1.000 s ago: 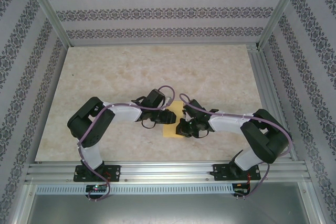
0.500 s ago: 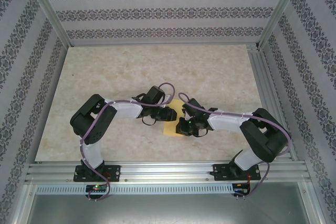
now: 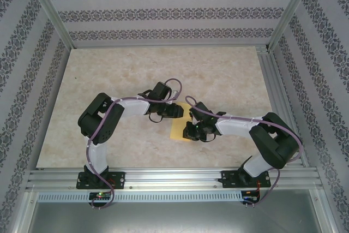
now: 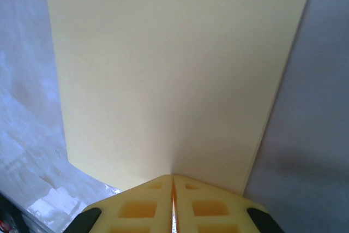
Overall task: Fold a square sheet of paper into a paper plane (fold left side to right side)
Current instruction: First fold the square sheet of paper in half at the center of the table.
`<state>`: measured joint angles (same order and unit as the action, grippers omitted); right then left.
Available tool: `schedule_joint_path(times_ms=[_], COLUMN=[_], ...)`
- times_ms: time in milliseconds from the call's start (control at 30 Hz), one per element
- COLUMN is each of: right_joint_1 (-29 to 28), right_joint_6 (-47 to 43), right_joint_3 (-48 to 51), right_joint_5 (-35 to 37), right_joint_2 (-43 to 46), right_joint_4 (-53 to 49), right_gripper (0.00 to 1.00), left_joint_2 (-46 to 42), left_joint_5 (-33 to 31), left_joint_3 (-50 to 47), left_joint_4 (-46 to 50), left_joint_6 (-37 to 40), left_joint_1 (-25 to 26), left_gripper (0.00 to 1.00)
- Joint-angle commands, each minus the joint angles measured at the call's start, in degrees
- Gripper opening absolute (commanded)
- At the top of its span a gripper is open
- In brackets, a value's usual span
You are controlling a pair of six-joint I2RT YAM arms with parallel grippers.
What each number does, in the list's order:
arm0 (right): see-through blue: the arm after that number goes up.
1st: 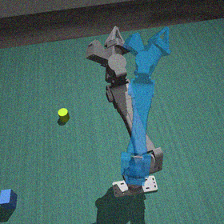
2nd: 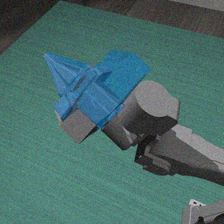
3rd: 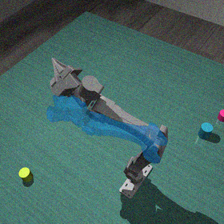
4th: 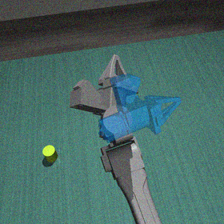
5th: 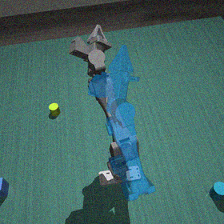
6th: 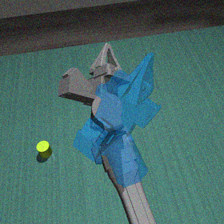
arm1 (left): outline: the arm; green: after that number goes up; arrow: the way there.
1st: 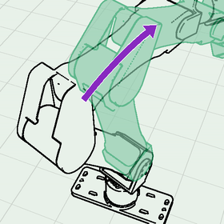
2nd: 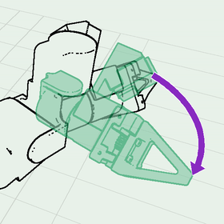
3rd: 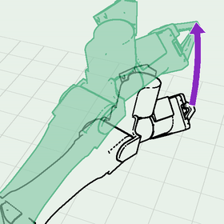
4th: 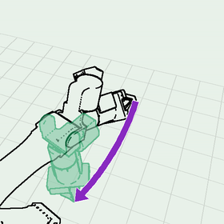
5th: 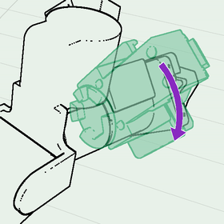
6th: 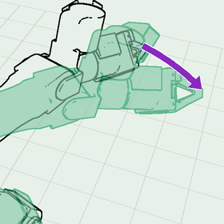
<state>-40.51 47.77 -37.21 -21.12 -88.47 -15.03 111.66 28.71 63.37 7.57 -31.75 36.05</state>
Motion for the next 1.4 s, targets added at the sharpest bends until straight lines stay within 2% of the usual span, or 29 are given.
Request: schedule_joint_path(times_ms=[0,533,800,900,1067,1367], right_joint_1=[-0.8,-0.9,-0.9,-0.9,-1.0,-0.9], right_joint_6=[-1.6,-1.9,-1.9,-2.0,-2.2,-2.3], right_joint_3=[1.3,0.8,0.3,0.0,-0.1,-0.6], right_joint_5=[3.8,4.2,4.1,4.0,4.0,4.0], right_joint_2=[-2.3,-2.6,-2.8,-3.0,-3.2,-3.6], right_joint_4=[-8.2,-8.6,-8.5,-8.6,-8.8,-9.0], right_gripper=[0.09,0.1,0.1,0.09,0.1,0.1], left_joint_2=[2.4,6.8,-2.6,-5.9,-6.7,-0.5], left_joint_5=[-4.3,-4.7,-4.7,-2.3,2.0,3.3], left_joint_3=[2.5,11.3,6.2,2.8,-0.3,0.8], left_joint_4=[-0.1,1.0,0.9,-1.2,-5.3,-8.2], left_joint_6=[2.2,2.3,4.0,2.8,0.1,-2.1], left_joint_1=[-2.3,-5.5,-7.1,-7.0,-4.8,-0.7], left_gripper=[0.42,0.44,0.44,0.42,0.4,0.39])
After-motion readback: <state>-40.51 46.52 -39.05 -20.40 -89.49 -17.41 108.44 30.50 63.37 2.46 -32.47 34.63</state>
